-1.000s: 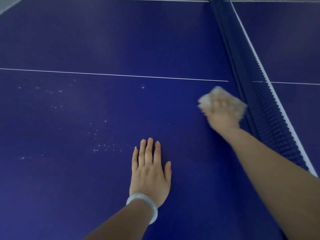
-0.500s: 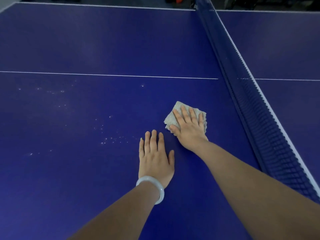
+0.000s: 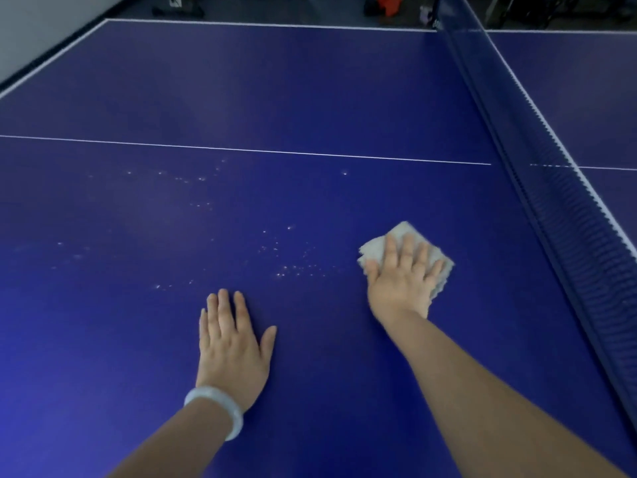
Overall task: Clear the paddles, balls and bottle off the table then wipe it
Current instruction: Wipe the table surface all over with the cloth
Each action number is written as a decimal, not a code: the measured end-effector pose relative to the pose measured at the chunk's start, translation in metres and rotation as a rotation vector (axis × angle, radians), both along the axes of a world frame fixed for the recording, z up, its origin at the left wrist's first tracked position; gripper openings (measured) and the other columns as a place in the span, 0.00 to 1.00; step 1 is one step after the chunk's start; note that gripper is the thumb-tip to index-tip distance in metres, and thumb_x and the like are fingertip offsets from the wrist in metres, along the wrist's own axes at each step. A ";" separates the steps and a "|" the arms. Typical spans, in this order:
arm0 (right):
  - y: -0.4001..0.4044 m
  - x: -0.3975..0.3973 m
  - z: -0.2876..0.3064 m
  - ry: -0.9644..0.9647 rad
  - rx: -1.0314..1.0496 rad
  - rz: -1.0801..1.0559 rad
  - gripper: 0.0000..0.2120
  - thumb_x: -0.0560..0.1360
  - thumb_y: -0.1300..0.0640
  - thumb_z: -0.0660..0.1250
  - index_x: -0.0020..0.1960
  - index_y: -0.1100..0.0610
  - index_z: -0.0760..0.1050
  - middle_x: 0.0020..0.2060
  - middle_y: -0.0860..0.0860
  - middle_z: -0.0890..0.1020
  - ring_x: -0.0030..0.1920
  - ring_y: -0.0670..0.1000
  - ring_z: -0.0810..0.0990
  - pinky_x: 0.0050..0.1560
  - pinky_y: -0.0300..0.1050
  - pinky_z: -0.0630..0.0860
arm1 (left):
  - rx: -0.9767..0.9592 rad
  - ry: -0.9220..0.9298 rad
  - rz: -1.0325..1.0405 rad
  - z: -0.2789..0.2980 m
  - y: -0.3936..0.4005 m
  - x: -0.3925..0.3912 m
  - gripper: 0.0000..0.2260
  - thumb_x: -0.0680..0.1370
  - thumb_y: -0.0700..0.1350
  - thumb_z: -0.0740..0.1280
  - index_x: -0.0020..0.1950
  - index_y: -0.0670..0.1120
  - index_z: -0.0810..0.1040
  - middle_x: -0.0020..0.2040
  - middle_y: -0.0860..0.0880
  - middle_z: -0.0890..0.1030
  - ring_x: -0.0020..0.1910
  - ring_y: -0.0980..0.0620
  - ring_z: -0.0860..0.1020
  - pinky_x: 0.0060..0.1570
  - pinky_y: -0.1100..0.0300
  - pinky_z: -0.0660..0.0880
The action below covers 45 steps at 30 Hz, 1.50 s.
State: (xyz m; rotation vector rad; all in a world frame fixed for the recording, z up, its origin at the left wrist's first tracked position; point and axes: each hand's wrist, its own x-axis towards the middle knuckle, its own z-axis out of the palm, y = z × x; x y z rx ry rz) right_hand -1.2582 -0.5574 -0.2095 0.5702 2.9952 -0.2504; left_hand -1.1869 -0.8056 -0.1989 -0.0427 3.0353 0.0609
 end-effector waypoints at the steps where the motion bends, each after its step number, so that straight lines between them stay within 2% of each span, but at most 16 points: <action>1: -0.017 0.009 -0.002 0.023 0.007 0.124 0.31 0.80 0.38 0.36 0.79 0.49 0.36 0.78 0.52 0.37 0.78 0.59 0.36 0.74 0.63 0.31 | -0.006 0.000 0.000 -0.002 0.001 -0.001 0.48 0.68 0.65 0.17 0.79 0.39 0.43 0.80 0.38 0.45 0.79 0.40 0.41 0.77 0.47 0.39; 4: -0.026 0.030 -0.006 0.028 0.054 0.502 0.33 0.79 0.35 0.33 0.80 0.48 0.40 0.79 0.49 0.40 0.78 0.55 0.36 0.75 0.59 0.31 | 0.003 0.017 0.006 -0.006 0.004 0.000 0.44 0.73 0.63 0.22 0.79 0.38 0.46 0.79 0.37 0.48 0.79 0.39 0.44 0.77 0.45 0.41; 6: 0.003 0.024 -0.006 0.031 0.076 0.572 0.33 0.79 0.34 0.35 0.80 0.46 0.42 0.80 0.48 0.43 0.78 0.53 0.37 0.75 0.59 0.31 | -0.008 0.017 0.010 -0.010 0.003 0.000 0.40 0.76 0.62 0.29 0.79 0.37 0.47 0.79 0.37 0.49 0.79 0.39 0.45 0.77 0.44 0.44; 11: 0.065 0.007 -0.003 -0.003 0.013 -0.153 0.31 0.80 0.38 0.39 0.80 0.49 0.42 0.80 0.52 0.45 0.79 0.59 0.42 0.75 0.67 0.39 | -0.006 0.028 0.016 -0.015 0.002 0.002 0.37 0.79 0.61 0.37 0.79 0.37 0.51 0.79 0.37 0.54 0.79 0.40 0.48 0.77 0.43 0.47; 13: 0.037 0.004 -0.001 -0.013 0.003 -0.235 0.31 0.81 0.39 0.39 0.80 0.51 0.42 0.80 0.55 0.44 0.78 0.60 0.41 0.74 0.68 0.41 | 0.003 0.038 0.016 -0.015 0.001 0.002 0.36 0.79 0.61 0.38 0.79 0.38 0.52 0.79 0.38 0.54 0.79 0.40 0.48 0.77 0.44 0.48; 15: -0.010 0.004 -0.002 0.006 0.009 -0.041 0.31 0.81 0.40 0.42 0.80 0.50 0.41 0.79 0.55 0.44 0.78 0.61 0.41 0.74 0.69 0.38 | 0.015 0.032 0.023 -0.013 0.001 0.002 0.36 0.79 0.62 0.38 0.79 0.38 0.52 0.79 0.38 0.54 0.79 0.41 0.47 0.77 0.44 0.48; 17: -0.055 0.016 -0.006 0.047 0.025 0.355 0.31 0.81 0.38 0.42 0.80 0.48 0.41 0.79 0.51 0.42 0.78 0.59 0.39 0.74 0.66 0.33 | 0.024 0.024 0.029 -0.011 0.001 0.001 0.36 0.79 0.62 0.38 0.79 0.39 0.52 0.79 0.38 0.53 0.79 0.41 0.46 0.77 0.45 0.47; 20: -0.055 0.026 -0.006 0.025 0.063 0.736 0.31 0.80 0.35 0.37 0.80 0.46 0.43 0.80 0.48 0.45 0.79 0.53 0.37 0.76 0.62 0.36 | 0.026 0.023 0.028 -0.011 0.002 0.001 0.36 0.79 0.62 0.38 0.79 0.39 0.51 0.79 0.39 0.51 0.79 0.42 0.45 0.77 0.45 0.46; 22: -0.018 0.008 -0.006 0.029 0.084 0.626 0.32 0.79 0.34 0.35 0.80 0.45 0.42 0.80 0.47 0.45 0.79 0.54 0.40 0.73 0.61 0.33 | 0.029 0.026 0.027 -0.011 0.002 0.001 0.36 0.79 0.61 0.38 0.79 0.39 0.51 0.79 0.39 0.52 0.79 0.42 0.45 0.77 0.45 0.46; 24: 0.026 -0.019 -0.006 0.001 0.089 0.323 0.33 0.77 0.34 0.35 0.80 0.46 0.40 0.80 0.49 0.44 0.79 0.56 0.41 0.73 0.62 0.31 | 0.033 0.021 0.025 -0.012 0.001 0.001 0.35 0.79 0.61 0.39 0.79 0.39 0.51 0.79 0.39 0.52 0.79 0.42 0.45 0.77 0.45 0.46; 28: 0.062 -0.065 0.000 -0.030 -0.006 -0.065 0.31 0.81 0.39 0.41 0.80 0.49 0.42 0.80 0.54 0.44 0.79 0.59 0.41 0.75 0.66 0.39 | 0.068 0.028 0.038 -0.014 0.001 0.002 0.34 0.80 0.60 0.38 0.79 0.40 0.51 0.80 0.40 0.51 0.79 0.43 0.45 0.77 0.46 0.45; 30: 0.042 -0.079 0.002 -0.061 -0.007 0.056 0.30 0.82 0.39 0.41 0.80 0.48 0.39 0.79 0.53 0.41 0.78 0.59 0.41 0.74 0.66 0.36 | 0.082 0.027 0.040 -0.015 0.000 0.003 0.34 0.79 0.60 0.37 0.79 0.41 0.49 0.80 0.41 0.50 0.79 0.44 0.43 0.77 0.46 0.45; 34: 0.011 -0.085 -0.002 -0.049 -0.020 0.649 0.30 0.80 0.37 0.37 0.79 0.44 0.38 0.78 0.44 0.36 0.77 0.50 0.33 0.73 0.56 0.28 | 0.096 0.039 0.056 -0.016 -0.001 0.001 0.34 0.79 0.62 0.35 0.79 0.43 0.45 0.80 0.43 0.47 0.79 0.46 0.40 0.77 0.47 0.43; 39: 0.049 -0.133 0.003 -0.063 -0.071 0.305 0.29 0.82 0.40 0.41 0.80 0.47 0.40 0.80 0.50 0.41 0.78 0.55 0.37 0.75 0.59 0.32 | 0.096 0.037 0.053 -0.017 -0.001 0.001 0.33 0.79 0.61 0.37 0.79 0.42 0.46 0.80 0.42 0.49 0.79 0.46 0.42 0.77 0.48 0.44; 42: 0.040 -0.173 0.014 -0.096 -0.145 0.141 0.29 0.82 0.39 0.41 0.80 0.48 0.40 0.80 0.50 0.42 0.78 0.55 0.37 0.75 0.60 0.33 | 0.103 0.023 0.060 -0.015 -0.001 0.001 0.33 0.80 0.61 0.38 0.79 0.42 0.47 0.80 0.42 0.50 0.79 0.46 0.43 0.77 0.47 0.46; 45: 0.015 -0.209 0.022 -0.142 -0.252 0.043 0.29 0.82 0.38 0.41 0.79 0.45 0.39 0.79 0.48 0.39 0.78 0.56 0.34 0.74 0.60 0.32 | 0.101 0.015 0.064 -0.016 -0.002 0.002 0.34 0.79 0.62 0.36 0.79 0.43 0.43 0.80 0.43 0.45 0.79 0.47 0.38 0.77 0.49 0.41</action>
